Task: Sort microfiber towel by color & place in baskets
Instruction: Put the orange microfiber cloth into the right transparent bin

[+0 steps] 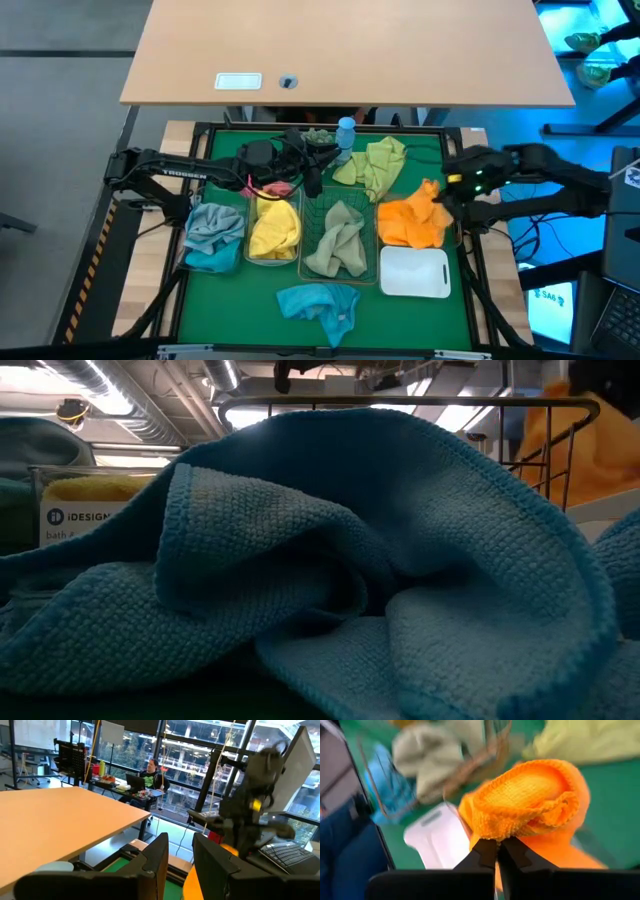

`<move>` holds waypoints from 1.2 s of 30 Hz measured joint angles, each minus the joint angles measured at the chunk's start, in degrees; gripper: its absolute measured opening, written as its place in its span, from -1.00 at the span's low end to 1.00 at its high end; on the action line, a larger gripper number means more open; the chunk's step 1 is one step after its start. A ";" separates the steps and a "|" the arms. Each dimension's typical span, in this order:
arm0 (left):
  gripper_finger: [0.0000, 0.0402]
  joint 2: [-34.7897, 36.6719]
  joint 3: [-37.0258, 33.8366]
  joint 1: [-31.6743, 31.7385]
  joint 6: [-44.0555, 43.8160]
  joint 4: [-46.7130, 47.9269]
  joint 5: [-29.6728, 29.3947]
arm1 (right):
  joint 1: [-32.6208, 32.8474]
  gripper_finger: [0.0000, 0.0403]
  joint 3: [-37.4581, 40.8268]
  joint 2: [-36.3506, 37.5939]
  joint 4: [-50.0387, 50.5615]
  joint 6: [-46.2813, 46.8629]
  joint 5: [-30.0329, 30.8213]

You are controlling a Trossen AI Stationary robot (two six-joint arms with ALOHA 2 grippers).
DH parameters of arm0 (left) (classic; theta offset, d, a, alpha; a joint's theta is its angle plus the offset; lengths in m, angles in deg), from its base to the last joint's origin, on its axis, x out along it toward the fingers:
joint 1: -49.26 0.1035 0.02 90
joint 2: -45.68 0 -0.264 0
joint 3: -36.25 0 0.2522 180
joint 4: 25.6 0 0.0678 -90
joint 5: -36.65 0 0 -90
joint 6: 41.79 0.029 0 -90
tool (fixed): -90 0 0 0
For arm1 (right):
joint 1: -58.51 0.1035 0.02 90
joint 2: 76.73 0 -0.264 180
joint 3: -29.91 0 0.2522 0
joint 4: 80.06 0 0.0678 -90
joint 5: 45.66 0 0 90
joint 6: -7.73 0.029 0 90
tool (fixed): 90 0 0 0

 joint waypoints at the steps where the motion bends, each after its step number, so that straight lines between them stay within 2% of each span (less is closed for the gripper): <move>1: -0.58 0.00 0.00 0.00 -0.01 0.01 0.00 | 0.02 -1.00 1.72 -0.12 -0.20 0.01 -1.08; 7: -0.58 0.00 0.00 0.02 1.76 0.01 0.00 | 0.04 -1.00 13.89 -1.30 -6.83 0.03 -4.98; 11: -0.58 0.28 0.00 0.01 4.07 0.05 -0.02 | 0.04 -1.00 21.99 -1.99 -15.00 0.03 -8.59; 20: -0.58 5.17 0.02 0.01 7.90 3.21 -0.04 | 0.04 -0.99 34.85 -5.54 -31.19 0.01 -6.89; 26: -0.58 9.46 0.04 0.00 9.32 7.99 -0.07 | 0.00 -0.91 37.98 -9.53 -34.10 0.03 -6.67; 30: -0.58 12.90 0.04 0.02 9.29 17.37 -0.76 | 0.00 -0.89 37.96 -10.32 -34.43 0.02 -6.68; 36: -0.58 17.95 0.04 0.02 6.01 32.10 -6.17 | 0.00 -0.89 37.98 -10.32 -35.27 0.02 -7.22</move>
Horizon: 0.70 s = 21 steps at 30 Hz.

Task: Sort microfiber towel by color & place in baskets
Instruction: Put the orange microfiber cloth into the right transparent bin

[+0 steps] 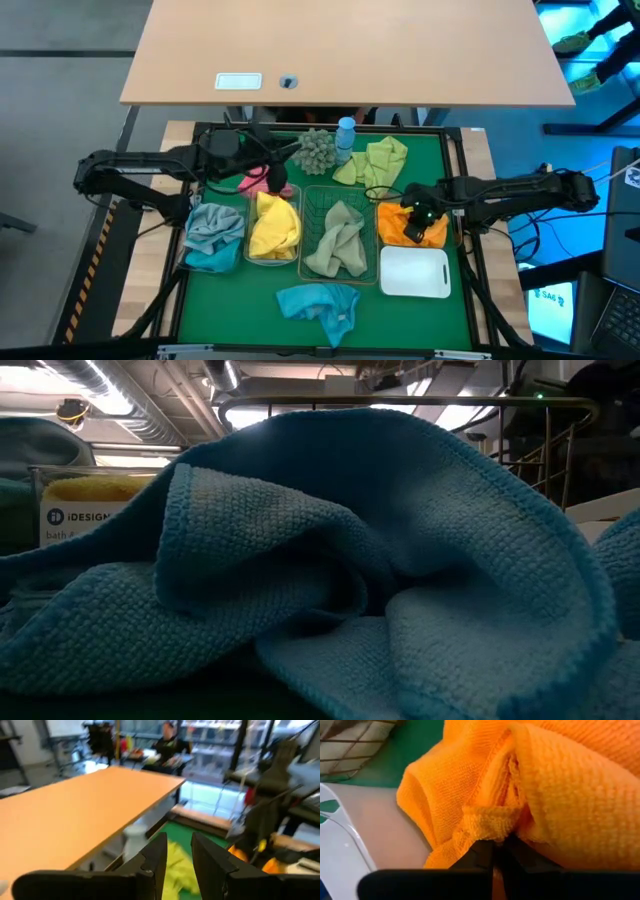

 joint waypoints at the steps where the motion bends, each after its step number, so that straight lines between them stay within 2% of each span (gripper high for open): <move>1: -0.58 0.64 0.00 0.00 -0.43 2.05 -0.79 | 0.00 -0.89 0.00 0.01 -0.23 0.00 -0.35; 6: -0.58 2.43 0.00 -0.02 -3.16 8.72 -3.60 | 0.00 -0.84 0.02 -0.01 -1.86 0.52 -2.53; 13: -0.58 2.64 0.00 -0.02 -3.15 9.53 -4.65 | 0.00 -0.42 0.02 -0.01 -2.21 3.08 -5.02; 15: -0.58 2.64 0.00 0.00 -3.15 9.53 -4.67 | -0.02 -0.31 -0.25 -0.01 -1.61 4.32 -7.97; 18: -0.58 2.64 0.00 0.00 -3.15 9.53 -4.67 | 0.00 -0.21 -1.91 -0.01 -1.06 4.53 -11.35; 21: -0.58 2.64 0.00 0.00 -3.15 9.55 -4.67 | 0.00 -0.16 -4.80 0.40 -0.73 4.54 -12.10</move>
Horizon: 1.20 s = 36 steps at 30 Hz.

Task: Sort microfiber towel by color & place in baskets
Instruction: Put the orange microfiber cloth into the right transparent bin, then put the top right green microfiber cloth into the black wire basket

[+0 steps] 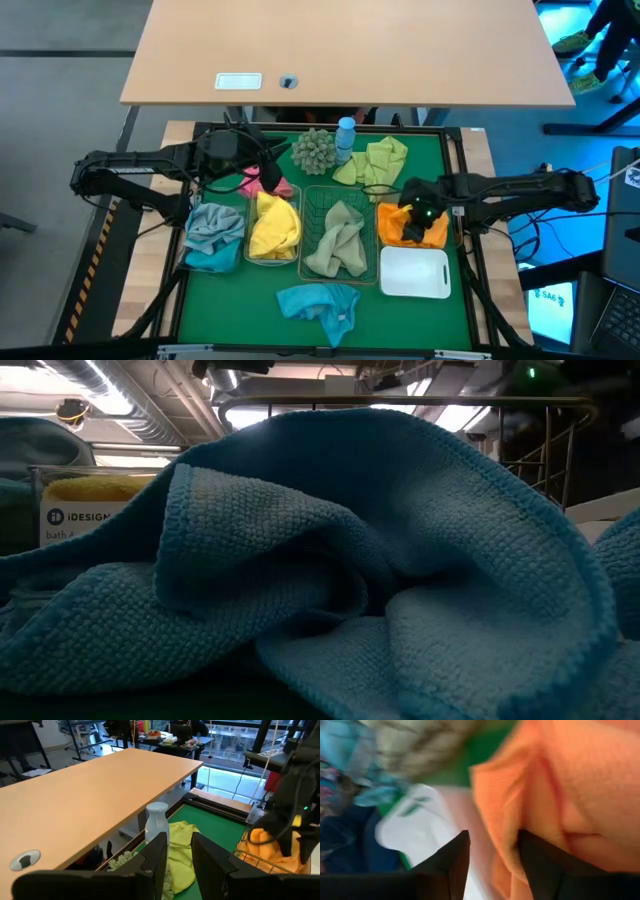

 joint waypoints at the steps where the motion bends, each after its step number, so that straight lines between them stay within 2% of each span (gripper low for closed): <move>1: -0.58 0.00 0.00 0.00 0.01 -0.01 0.00 | 0.00 -0.16 -1.20 0.18 0.02 -0.01 -0.03; 8: -0.58 0.00 0.00 0.00 0.00 -0.01 0.09 | 0.00 -0.15 -11.85 0.50 9.62 -3.46 0.53; 12: -0.58 0.00 0.00 -0.02 0.01 0.00 0.39 | 0.00 -0.15 -18.31 0.50 14.78 -5.97 5.88; 15: -0.58 0.00 0.00 0.00 0.00 0.00 0.37 | 0.00 -0.15 -22.68 0.53 15.24 -8.26 13.33; 18: -0.58 -0.02 -0.01 -0.01 0.00 0.00 0.39 | 0.00 -0.15 -26.01 0.54 13.93 -13.33 24.65; 22: -0.58 -0.02 -0.02 -0.02 -0.04 0.00 0.39 | -0.18 -0.15 -26.63 0.39 7.61 -19.48 39.53; 24: -0.58 -0.02 -0.02 -0.02 -0.04 0.00 0.46 | -1.38 -0.15 -26.63 -0.23 4.93 -21.84 44.31; 27: -0.58 -0.02 -0.02 -0.02 -0.10 0.00 0.50 | -4.69 -0.15 -26.63 -1.97 3.89 -25.58 45.23; 31: -0.58 -0.02 -0.02 -0.02 -0.15 0.00 0.52 | -11.49 -0.15 -26.63 -5.44 4.34 -25.74 45.00; 36: -0.58 -0.02 -0.02 -0.02 -0.15 0.00 0.55 | -21.90 -0.15 -26.63 -11.44 3.93 -25.75 41.63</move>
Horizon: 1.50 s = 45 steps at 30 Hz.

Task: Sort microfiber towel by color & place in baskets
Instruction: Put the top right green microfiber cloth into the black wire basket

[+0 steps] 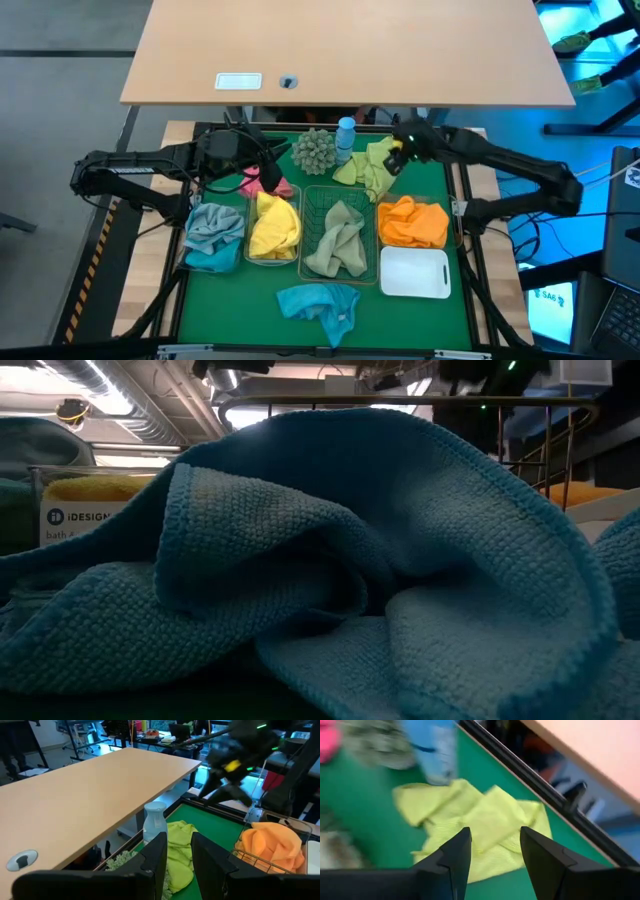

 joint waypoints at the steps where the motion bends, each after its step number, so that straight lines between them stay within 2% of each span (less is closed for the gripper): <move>1: -0.58 0.00 0.00 -0.02 0.00 0.00 0.00 | -1.98 -0.15 0.00 -1.24 -0.02 -0.07 -0.86; 8: -0.58 -0.02 0.00 0.00 0.00 0.00 0.00 | -11.76 -0.15 0.02 -10.88 -1.90 -0.31 -7.06; 19: -0.58 -0.02 -0.02 0.00 0.13 0.00 -0.01 | -18.02 -0.16 0.02 -23.24 -9.42 -1.52 -9.68; 35: -0.58 -0.02 -0.02 -0.02 0.15 0.01 -0.02 | -19.39 -0.16 0.04 -32.73 -12.62 -2.99 -10.50; 41: -0.58 -0.02 -0.02 0.00 0.15 0.02 -0.02 | -19.41 -0.16 -0.06 -34.82 -12.76 -2.99 -13.98; 45: -0.58 -0.02 -0.02 0.00 0.15 0.01 -0.02 | -19.36 -0.29 -0.09 -34.94 -12.83 -2.99 -14.27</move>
